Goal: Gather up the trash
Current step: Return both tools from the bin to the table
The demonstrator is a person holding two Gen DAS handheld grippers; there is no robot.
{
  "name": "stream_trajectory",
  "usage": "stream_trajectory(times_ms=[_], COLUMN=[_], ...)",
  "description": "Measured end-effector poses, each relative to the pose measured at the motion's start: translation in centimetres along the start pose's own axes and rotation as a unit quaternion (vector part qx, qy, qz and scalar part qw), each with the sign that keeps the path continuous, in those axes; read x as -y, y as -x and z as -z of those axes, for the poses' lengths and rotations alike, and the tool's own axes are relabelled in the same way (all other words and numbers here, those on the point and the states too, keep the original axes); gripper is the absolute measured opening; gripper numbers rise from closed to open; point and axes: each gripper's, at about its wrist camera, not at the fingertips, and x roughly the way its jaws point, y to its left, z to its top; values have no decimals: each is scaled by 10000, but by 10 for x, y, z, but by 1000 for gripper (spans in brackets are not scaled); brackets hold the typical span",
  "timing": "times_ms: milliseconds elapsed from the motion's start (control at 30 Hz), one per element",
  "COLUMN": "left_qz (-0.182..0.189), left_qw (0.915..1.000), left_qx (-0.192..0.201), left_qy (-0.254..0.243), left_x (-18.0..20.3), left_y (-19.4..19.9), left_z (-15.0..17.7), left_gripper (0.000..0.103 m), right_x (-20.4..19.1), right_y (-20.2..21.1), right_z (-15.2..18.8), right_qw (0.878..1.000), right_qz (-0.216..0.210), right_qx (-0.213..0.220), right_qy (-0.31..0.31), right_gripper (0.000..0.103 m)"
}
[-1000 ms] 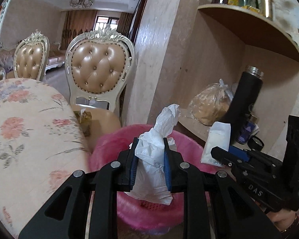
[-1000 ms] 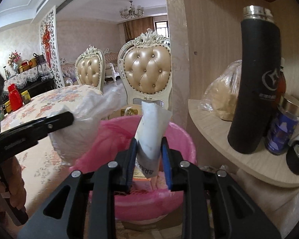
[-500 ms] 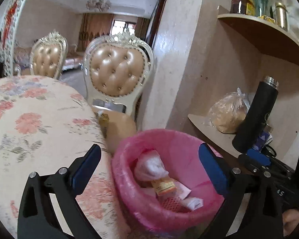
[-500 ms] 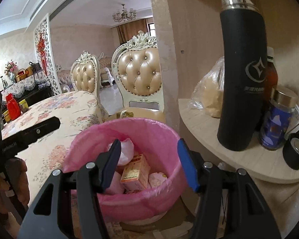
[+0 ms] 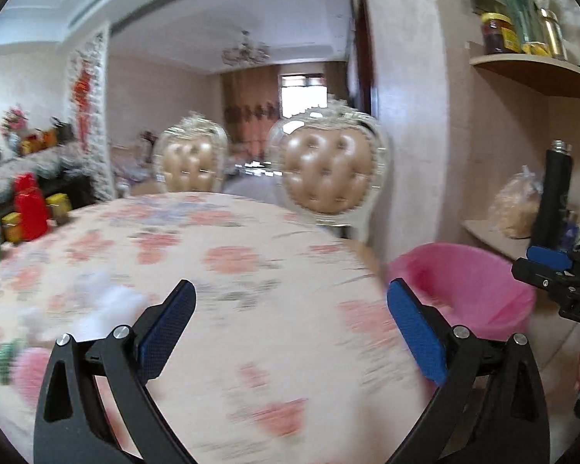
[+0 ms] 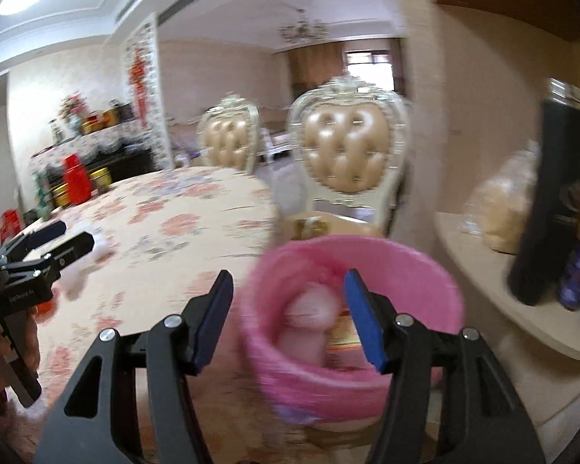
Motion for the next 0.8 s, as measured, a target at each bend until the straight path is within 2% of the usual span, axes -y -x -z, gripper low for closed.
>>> stream_trajectory(times_ms=[200,333,467,600,733,800], left_qz=[-807,-1416,-2006,-2598,-2989,-3089], left_qw=[9967,9890,9764,9590,9420,9359], left_qx=[25,62,-8,-205,-497,-592], left_qy=[36,412,799,1113,1445,1589], left_x=[-75,-149,-223,-298,-361,-381], left_y=[43,76,107,138,157,165], left_z=[11,16,31,56,80,90], left_gripper=[95,95,95,95,95,94], right_x=[-94,-163,-231,-303,-374,-399], right_y=[-21,-32,-37,-45,-60,-67], right_z=[-3,-4,-1,8,15,17], right_qw=[9954,9859,9729,9560,9393,9335], right_qz=[-889,-1564,-2142,-2655,-3024,-3112], right_qx=[-160,-318,-416,-626,-931,-1097], right_qy=[310,509,764,1076,1323,1404], right_gripper=[59,59,59,59,59,58])
